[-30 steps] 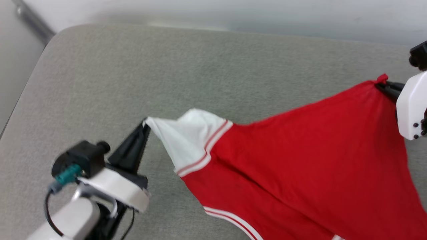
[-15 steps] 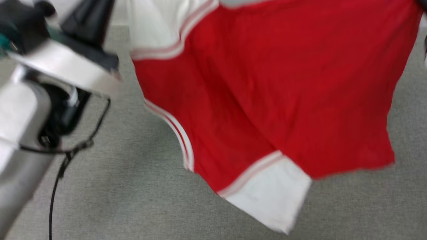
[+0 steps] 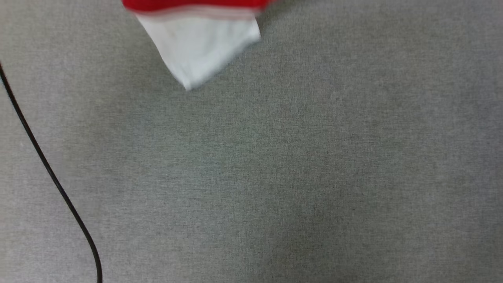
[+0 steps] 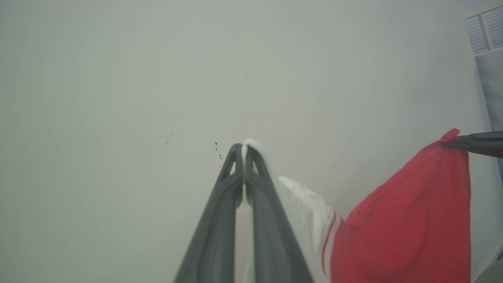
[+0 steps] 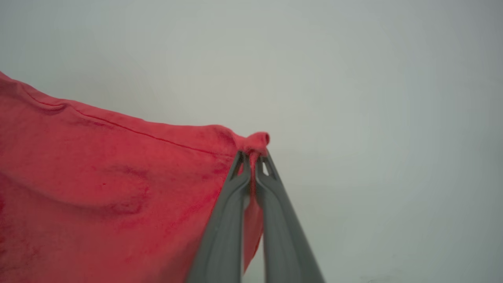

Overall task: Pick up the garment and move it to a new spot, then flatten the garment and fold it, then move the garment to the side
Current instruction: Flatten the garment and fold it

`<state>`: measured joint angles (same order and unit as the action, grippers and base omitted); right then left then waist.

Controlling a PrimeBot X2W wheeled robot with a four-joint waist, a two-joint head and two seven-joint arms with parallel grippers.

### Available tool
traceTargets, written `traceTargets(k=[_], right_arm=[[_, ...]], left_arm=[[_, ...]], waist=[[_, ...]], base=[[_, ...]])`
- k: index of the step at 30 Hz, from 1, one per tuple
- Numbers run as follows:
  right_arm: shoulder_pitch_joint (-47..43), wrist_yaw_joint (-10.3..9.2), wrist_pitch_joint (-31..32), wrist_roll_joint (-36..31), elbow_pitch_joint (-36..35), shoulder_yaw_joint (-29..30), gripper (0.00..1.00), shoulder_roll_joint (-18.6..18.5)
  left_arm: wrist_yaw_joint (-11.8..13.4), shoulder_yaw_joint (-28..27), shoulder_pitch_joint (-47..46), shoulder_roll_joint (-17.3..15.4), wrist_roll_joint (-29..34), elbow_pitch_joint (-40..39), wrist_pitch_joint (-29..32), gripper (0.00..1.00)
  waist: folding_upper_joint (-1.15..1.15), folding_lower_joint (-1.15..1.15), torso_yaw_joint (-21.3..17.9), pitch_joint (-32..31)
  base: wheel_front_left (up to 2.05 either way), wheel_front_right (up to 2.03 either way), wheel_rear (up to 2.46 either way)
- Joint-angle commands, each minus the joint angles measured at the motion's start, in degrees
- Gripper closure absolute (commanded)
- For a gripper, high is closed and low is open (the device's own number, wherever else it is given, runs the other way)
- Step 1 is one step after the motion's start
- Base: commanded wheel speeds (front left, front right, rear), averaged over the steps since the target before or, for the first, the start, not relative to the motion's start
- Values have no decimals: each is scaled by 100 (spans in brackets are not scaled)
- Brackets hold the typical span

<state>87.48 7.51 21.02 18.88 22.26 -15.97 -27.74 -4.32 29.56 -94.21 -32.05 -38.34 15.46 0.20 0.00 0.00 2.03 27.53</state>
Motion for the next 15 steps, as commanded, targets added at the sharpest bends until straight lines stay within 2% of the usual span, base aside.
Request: traceTargets(k=[1, 8, 15], right_arm=[[131, -4, -40, -26, 57, -15, 100, 36], [983, -4, -421, -164, 748, -140, 100, 243], [726, -4, -891, -60, 1429, -649, 100, 265]], left_arm=[[-36, 1, -122, 25, 22, 55, -2, 100], [-239, 76, -1110, -23, 39, 775, -109, 100], [-295, 290, -619, 14, -216, 1304, -431, 100]], waist=[[0, 0, -8, 107], [0, 0, -8, 414], [0, 0, 39, 576]], base=[[0, 0, 0], [0, 0, 0], [0, 0, 0]])
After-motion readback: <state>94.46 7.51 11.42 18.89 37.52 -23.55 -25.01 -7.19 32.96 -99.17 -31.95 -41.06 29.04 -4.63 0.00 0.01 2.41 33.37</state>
